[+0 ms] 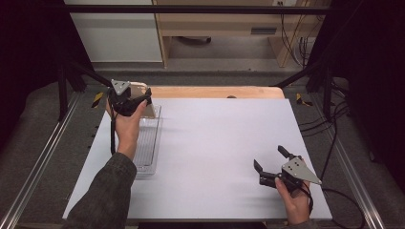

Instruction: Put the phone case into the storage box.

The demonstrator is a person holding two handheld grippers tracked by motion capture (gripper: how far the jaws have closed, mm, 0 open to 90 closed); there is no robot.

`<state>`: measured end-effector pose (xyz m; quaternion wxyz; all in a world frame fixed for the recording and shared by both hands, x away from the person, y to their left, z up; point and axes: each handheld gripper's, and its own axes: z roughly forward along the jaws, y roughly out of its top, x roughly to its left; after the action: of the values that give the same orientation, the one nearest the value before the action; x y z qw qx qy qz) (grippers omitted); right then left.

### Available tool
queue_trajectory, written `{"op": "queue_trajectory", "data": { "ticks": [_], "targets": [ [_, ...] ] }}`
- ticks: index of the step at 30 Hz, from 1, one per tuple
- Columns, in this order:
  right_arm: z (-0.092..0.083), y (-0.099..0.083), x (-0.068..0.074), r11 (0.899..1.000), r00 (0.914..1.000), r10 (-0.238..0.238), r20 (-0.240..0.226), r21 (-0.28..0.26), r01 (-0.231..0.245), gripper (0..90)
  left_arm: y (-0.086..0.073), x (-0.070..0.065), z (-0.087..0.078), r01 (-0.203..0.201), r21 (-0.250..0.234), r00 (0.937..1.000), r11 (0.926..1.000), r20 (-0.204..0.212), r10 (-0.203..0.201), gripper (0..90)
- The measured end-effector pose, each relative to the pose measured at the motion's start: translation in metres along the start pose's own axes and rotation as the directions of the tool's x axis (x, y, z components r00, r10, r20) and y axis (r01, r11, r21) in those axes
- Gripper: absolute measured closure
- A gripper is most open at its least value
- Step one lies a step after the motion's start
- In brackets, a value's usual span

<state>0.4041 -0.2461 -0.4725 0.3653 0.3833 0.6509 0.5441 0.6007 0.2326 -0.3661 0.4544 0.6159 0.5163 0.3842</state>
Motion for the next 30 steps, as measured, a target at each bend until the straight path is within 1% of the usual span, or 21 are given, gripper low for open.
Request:
{"op": "queue_trajectory", "data": {
  "ticks": [10, 20, 24, 30],
  "targets": [
    [0.001, -0.001, 0.000, 1.000, 1.0000, 0.002, -0.005, 0.006, -0.001, 2.7, -0.012, -0.003, 0.011, -0.005, 0.029, 1.0000, 0.9996, -0.002, 0.005, 10.8],
    [0.001, -0.001, 0.000, 1.000, 1.0000, 0.004, -0.008, 0.007, -0.003, 2.7, -0.022, -0.005, 0.023, 0.002, 0.051, 0.9999, 0.9987, -0.012, -0.002, 10.8],
    [0.001, -0.001, 0.000, 1.000, 0.9999, 0.004, -0.009, 0.009, -0.004, 2.7, -0.024, -0.005, 0.025, 0.001, 0.057, 0.9999, 0.9984, -0.014, 0.000, 10.8],
    [0.002, -0.001, 0.000, 1.000, 0.9999, 0.005, -0.012, 0.008, -0.005, 2.7, -0.025, -0.006, 0.027, 0.010, 0.058, 0.9998, 0.9983, -0.018, -0.009, 10.8]
  ]
}}
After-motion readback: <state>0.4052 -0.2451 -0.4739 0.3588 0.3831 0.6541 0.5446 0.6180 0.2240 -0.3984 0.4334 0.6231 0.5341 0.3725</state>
